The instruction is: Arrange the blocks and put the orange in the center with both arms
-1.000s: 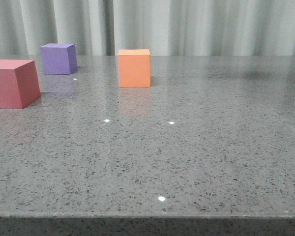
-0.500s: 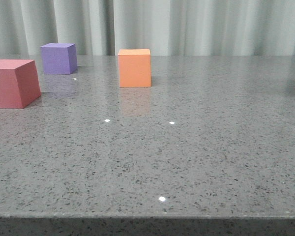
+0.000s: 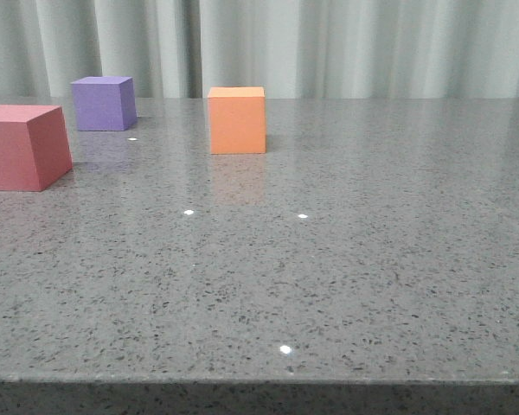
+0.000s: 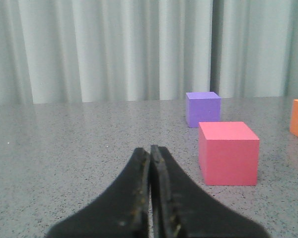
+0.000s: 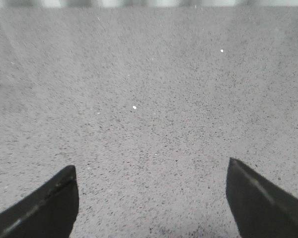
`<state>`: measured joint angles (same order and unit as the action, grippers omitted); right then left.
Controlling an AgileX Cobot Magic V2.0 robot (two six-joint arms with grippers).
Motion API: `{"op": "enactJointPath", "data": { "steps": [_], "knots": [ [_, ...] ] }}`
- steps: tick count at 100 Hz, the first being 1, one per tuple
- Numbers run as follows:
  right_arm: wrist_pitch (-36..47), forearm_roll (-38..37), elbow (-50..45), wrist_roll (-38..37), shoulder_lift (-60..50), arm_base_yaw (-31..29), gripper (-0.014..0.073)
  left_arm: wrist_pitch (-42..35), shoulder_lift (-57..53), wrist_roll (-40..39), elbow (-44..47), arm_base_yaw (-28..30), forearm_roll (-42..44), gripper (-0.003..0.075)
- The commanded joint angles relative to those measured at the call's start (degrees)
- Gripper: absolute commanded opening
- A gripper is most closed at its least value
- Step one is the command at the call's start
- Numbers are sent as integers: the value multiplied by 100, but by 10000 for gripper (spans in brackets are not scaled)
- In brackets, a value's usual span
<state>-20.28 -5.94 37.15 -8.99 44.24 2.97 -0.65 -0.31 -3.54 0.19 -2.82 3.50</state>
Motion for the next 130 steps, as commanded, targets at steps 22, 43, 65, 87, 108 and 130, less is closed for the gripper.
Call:
{"op": "enactJointPath", "data": {
  "steps": [22,43,65,87,108,130],
  "knots": [
    [561,166,-721,10,-1386,-52,603,-425,-178,2,238,3,-2,-19],
    [630,175,-756,10,-1601,-52,571,-425,-178,2,238,3,-2,-19],
    [674,175,-756,10,-1601,-52,246,-425,-178,2,238,3,-2,-19],
    [683,175,-756,10,-1601,-52,-64,-425,-178,2,238,3,-2,-19],
    [683,175,-756,10,-1601,-52,-67,-683,-178,2,238,3,51,-19],
    [683,175,-756,10,-1601,-52,-67,-763,-178,2,238,3,51,-19]
  ]
}}
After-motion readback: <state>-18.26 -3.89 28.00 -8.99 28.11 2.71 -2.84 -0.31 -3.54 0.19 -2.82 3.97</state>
